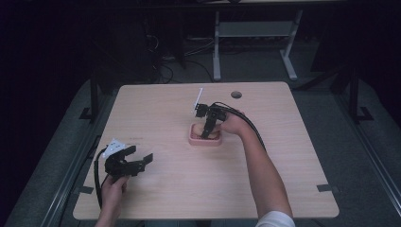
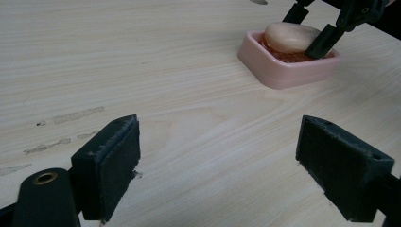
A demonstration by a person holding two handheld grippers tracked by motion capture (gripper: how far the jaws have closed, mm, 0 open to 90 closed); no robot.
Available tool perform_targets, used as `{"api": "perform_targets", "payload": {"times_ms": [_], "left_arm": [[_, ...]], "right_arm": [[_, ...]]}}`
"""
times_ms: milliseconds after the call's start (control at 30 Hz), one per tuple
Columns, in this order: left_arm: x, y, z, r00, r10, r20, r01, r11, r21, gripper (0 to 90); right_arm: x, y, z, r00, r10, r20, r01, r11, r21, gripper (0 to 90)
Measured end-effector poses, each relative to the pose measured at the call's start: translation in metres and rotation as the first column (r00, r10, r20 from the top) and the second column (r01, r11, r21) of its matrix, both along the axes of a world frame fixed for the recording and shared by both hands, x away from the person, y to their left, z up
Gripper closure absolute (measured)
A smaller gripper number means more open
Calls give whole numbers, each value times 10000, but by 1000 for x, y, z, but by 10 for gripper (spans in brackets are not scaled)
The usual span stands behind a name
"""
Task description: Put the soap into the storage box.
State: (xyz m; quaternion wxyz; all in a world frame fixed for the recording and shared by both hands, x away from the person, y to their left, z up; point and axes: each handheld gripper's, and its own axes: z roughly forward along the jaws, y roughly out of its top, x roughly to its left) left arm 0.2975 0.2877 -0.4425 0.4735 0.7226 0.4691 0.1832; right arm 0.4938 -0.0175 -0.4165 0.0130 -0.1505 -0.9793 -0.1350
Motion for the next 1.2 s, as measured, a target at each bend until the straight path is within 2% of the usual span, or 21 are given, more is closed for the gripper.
{"api": "perform_targets", "payload": {"times_ms": [1200], "left_arm": [[0, 0, 0, 10000, 54, 7, -54, 10000, -22, 143]], "right_arm": [[-2, 1, -2, 10000, -25, 13, 25, 9998, -214, 319]]}}
